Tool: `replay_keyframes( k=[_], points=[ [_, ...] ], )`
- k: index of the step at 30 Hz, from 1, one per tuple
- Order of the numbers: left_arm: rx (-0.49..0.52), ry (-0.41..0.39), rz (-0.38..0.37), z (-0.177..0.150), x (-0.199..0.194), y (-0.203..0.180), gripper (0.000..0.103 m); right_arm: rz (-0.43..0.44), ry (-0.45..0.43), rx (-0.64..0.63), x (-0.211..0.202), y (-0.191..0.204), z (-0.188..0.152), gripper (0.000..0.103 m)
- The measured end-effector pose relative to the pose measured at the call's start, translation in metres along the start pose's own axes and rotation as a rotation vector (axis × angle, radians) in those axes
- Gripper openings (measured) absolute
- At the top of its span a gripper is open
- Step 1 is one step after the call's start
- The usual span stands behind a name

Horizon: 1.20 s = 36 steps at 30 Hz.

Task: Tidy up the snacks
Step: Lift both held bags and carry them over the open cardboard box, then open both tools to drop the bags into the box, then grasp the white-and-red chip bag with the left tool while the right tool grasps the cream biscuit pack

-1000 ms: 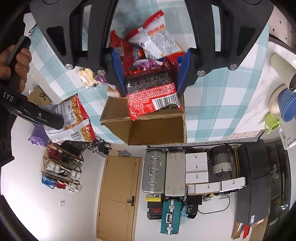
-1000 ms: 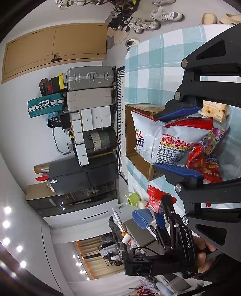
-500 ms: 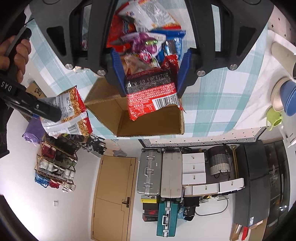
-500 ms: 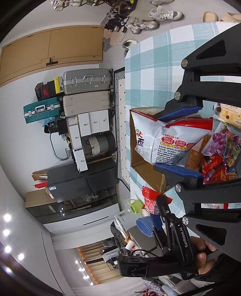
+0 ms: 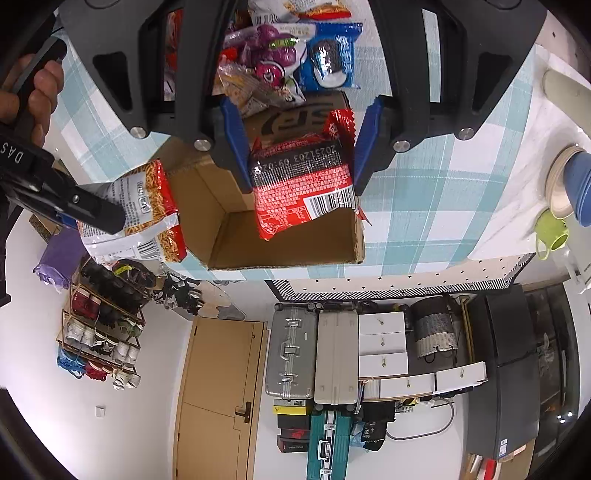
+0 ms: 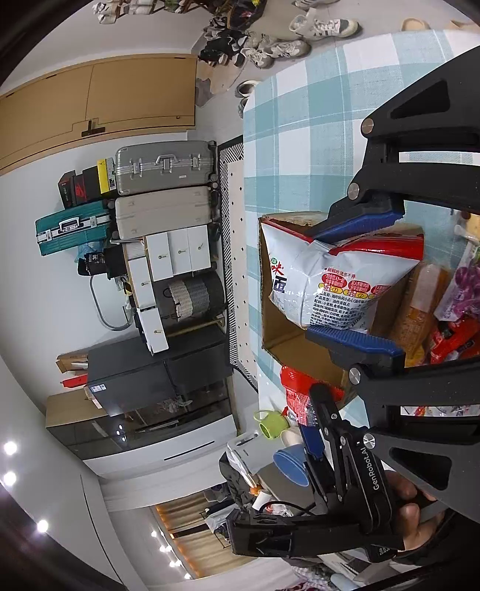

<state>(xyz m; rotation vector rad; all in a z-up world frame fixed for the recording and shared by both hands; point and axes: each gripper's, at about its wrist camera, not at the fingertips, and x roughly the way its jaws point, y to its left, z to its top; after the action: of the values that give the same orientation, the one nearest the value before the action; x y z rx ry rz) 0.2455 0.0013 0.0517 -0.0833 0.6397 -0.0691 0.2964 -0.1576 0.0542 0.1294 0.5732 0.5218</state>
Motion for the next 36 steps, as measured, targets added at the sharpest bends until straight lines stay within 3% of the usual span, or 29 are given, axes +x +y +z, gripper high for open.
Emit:
replay_keyframes(
  k=[11,18,21,23,24,26,28,31,36],
  points=[
    [0.0,0.026,0.017,0.009,0.035,0.009,0.049,-0.028,0.034,-0.022,0.036,0.002,0.004,0.046],
    [0.009,0.048,0.052,0.007,0.049,0.01,0.049,0.01,0.048,-0.004,0.044,0.0,0.0,0.051],
    [0.015,0.038,0.037,0.006,0.043,0.009,0.059,-0.01,0.033,-0.016,0.035,0.002,0.0,0.053],
    [0.004,0.024,0.04,0.005,0.037,0.01,0.078,-0.018,0.018,-0.022,0.024,0.0,0.0,0.071],
    [0.0,0.012,0.038,0.004,0.032,0.01,0.082,-0.015,0.014,-0.018,0.019,-0.001,-0.001,0.077],
    [0.0,-0.004,0.034,0.002,0.023,0.009,0.084,0.007,0.014,-0.002,0.006,-0.005,-0.005,0.095],
    [-0.004,-0.002,0.037,0.0,0.014,0.01,0.088,-0.001,0.021,0.0,-0.005,-0.007,-0.008,0.102],
    [-0.025,-0.011,0.039,-0.007,-0.001,0.012,0.102,-0.057,0.037,-0.021,-0.017,-0.01,-0.017,0.102],
    [-0.046,0.013,0.027,-0.021,-0.023,0.016,0.102,-0.091,0.075,-0.004,-0.035,-0.017,-0.033,0.102]
  ],
)
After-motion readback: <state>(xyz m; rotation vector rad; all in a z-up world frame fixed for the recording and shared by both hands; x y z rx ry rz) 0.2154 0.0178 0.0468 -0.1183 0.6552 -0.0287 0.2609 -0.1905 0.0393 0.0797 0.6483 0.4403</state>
